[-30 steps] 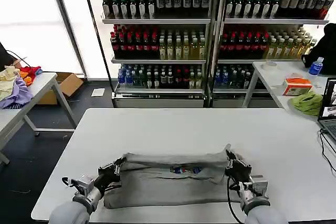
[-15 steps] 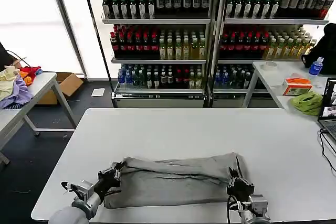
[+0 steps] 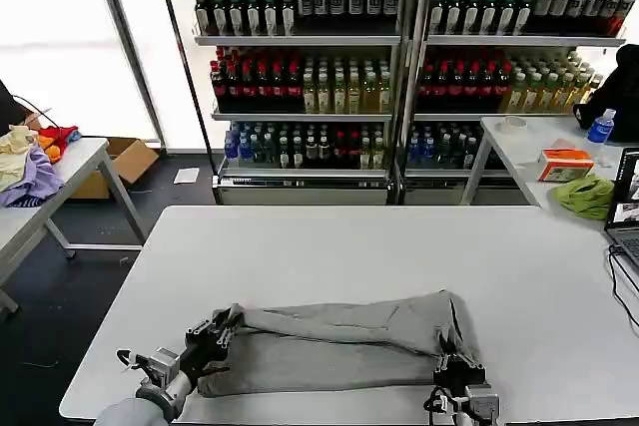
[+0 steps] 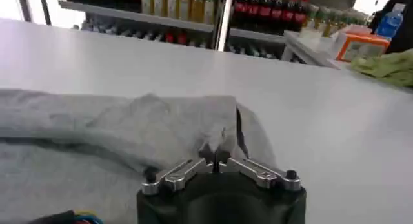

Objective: Fold and organize the clothes.

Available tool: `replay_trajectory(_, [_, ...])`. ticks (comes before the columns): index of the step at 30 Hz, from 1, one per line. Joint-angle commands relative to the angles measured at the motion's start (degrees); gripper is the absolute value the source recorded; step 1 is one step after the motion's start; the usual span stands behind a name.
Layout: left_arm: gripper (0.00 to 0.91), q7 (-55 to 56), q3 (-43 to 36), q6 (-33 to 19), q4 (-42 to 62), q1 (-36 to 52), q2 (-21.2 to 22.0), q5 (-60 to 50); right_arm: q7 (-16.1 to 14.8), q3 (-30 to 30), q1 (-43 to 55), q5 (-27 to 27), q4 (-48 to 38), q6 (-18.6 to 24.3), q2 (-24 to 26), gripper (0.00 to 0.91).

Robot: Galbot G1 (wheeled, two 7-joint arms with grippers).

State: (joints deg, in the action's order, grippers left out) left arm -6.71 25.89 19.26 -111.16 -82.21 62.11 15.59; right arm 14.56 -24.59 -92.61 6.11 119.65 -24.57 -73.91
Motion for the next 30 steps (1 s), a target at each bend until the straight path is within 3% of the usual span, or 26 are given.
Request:
replay_trajectory(1, [0.756, 0.28, 0.2, 0.87, -0.72, -0.28, 0.22, -1.33, 0.81, 0.28, -0.77, -2.9, -1.16, -0.07, -0.18, 0.907])
replay_trajectory(3, [0.907, 0.8, 0.48, 1.14, -1.54, -0.38, 0.38, -1.33, 0.91, 0.3, -0.74, -2.81, -0.73, -0.16, -0.18, 0.907])
replay_trajectory(14, [0.907, 9.67, 4.06, 5.22, -8.1, -1.23, 3.83, 4.2, 1.41, -2.04, 0.05, 2.99, 9.99, -0.63, 0.6, 0.907])
replay_trajectory(20, [0.907, 13.66, 3.47, 5.59, -5.64, -2.29, 8.29, 8.63, 1.24, -2.23, 1.39, 3.99, 10.36, -1.24, 1.06, 0.907])
replay_trajectory(30, [0.907, 13.35, 3.26, 5.81, -4.57, -4.58, 9.63, 9.17, 1.33, -3.38, 3.0, 5.74, 10.21, -1.75, 2.62, 0.907])
